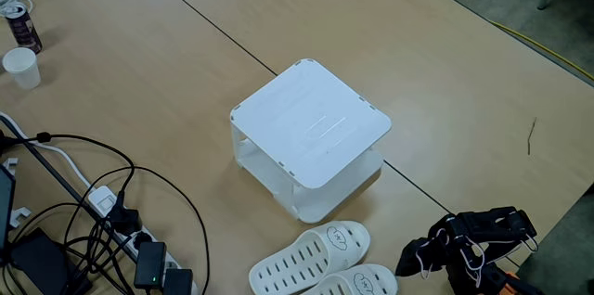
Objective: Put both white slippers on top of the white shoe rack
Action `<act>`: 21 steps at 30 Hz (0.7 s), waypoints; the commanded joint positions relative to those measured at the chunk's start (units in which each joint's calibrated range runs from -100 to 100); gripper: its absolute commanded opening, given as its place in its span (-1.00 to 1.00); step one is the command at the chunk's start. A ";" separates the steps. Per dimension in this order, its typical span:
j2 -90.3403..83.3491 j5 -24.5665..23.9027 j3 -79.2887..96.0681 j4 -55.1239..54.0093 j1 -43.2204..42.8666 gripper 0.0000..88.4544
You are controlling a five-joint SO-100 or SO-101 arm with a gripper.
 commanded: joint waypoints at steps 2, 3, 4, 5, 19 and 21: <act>-0.01 0.42 3.56 -13.32 -0.02 -0.98; -0.10 0.42 4.73 -15.22 -0.02 -0.98; -0.10 0.42 6.08 -17.38 -0.02 -0.98; -0.18 0.42 7.26 -19.10 -0.02 -0.98; -7.50 0.42 31.61 -38.60 0.89 -0.80; -8.60 0.42 34.32 -42.74 1.63 -0.70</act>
